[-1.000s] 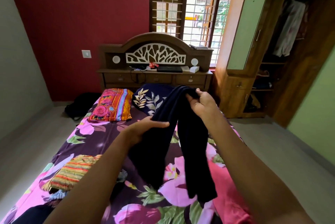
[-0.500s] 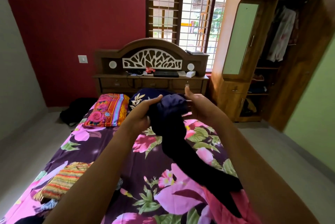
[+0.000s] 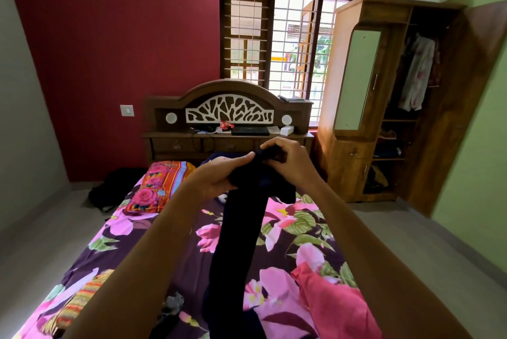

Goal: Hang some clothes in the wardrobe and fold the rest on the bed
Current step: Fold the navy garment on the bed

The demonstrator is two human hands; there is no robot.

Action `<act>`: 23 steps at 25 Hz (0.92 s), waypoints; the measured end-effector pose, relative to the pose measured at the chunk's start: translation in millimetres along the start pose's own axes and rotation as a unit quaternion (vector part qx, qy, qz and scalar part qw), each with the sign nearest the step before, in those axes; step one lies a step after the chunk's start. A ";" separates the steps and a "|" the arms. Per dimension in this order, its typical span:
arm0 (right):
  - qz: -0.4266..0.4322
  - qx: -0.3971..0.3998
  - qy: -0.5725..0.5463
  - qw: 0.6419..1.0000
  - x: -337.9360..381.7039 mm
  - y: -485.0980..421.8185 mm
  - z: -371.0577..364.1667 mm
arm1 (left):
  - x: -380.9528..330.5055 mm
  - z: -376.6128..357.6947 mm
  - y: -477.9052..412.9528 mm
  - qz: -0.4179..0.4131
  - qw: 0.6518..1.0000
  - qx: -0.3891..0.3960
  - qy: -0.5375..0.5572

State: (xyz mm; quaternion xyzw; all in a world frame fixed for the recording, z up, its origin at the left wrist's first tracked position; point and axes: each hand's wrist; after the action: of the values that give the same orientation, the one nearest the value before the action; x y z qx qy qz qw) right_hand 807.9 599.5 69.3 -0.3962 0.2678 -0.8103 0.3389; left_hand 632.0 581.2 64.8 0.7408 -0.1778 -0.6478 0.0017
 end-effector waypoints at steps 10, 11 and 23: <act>-0.095 -0.050 0.048 0.993 -10.3 -9.4 5.6 | 2.8 51.1 -7.4 -0.071 0.895 -0.205 -0.391; -0.093 -0.074 0.051 0.992 -11.2 -10.0 9.4 | 2.1 54.3 -5.6 -0.080 0.870 -0.219 -0.433; -0.041 0.058 -0.503 0.861 5.9 23.5 78.8 | -12.4 50.7 57.3 -0.266 0.962 0.005 0.056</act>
State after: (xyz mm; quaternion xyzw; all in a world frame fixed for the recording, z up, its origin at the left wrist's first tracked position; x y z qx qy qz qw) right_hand 878.0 567.2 98.2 -0.7403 -0.0031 -0.5278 0.4163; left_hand 567.2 542.3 81.9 0.7966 0.0234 -0.5812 -0.1643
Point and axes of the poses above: each hand's wrist, its own y-axis away from the middle knuckle, its own z-axis out of the back of the hand, x = y × z, and after that the axes turned 8 degrees about z, right-handed
